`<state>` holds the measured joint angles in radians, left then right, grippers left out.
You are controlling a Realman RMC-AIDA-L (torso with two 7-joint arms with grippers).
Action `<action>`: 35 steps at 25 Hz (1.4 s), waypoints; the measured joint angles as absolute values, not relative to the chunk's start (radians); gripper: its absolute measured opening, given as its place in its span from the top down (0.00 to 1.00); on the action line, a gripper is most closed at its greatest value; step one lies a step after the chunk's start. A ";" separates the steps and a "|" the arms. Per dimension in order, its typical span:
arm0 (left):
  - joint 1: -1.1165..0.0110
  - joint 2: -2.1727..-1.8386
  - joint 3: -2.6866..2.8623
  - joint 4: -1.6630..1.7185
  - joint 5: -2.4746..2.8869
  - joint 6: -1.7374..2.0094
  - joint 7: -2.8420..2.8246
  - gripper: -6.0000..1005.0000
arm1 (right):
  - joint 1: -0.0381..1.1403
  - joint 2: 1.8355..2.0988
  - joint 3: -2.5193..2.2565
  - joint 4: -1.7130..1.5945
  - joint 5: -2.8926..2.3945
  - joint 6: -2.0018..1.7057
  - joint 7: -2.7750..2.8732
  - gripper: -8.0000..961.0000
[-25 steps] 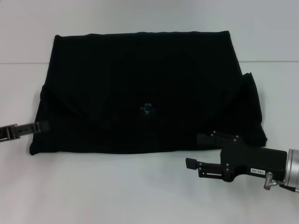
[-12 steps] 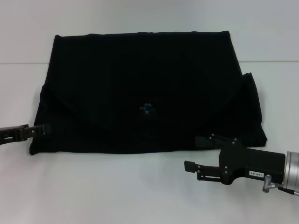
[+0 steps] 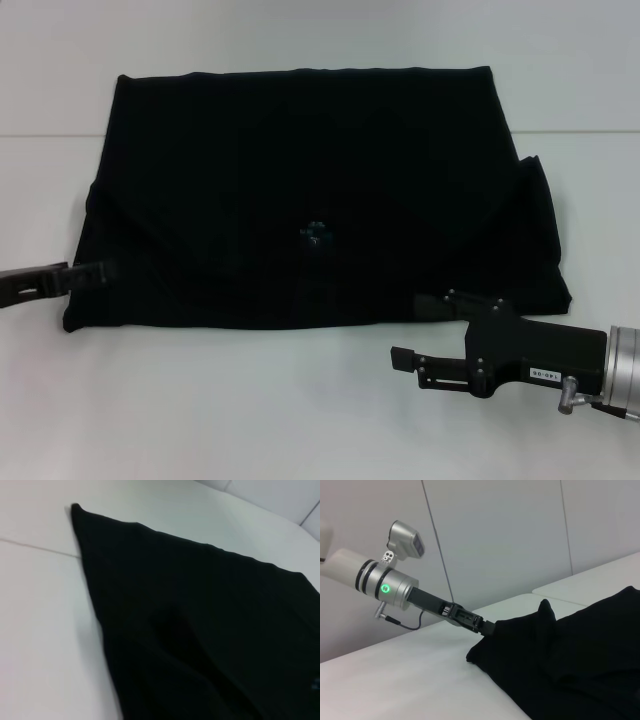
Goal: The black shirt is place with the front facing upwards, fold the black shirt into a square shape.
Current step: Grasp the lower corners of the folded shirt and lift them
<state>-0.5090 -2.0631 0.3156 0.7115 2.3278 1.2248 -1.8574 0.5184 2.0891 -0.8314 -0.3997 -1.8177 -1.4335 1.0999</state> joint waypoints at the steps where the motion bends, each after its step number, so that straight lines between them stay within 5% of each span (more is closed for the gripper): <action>1: -0.509 -2.063 0.316 0.709 2.328 1.229 -1.857 0.11 | 0.518 2.089 -0.831 -0.400 -1.818 -1.433 1.100 0.10; 35: -0.499 -2.060 0.323 0.701 2.360 1.306 -1.856 0.12 | 0.526 2.089 -0.831 -0.400 -1.812 -1.432 1.110 0.10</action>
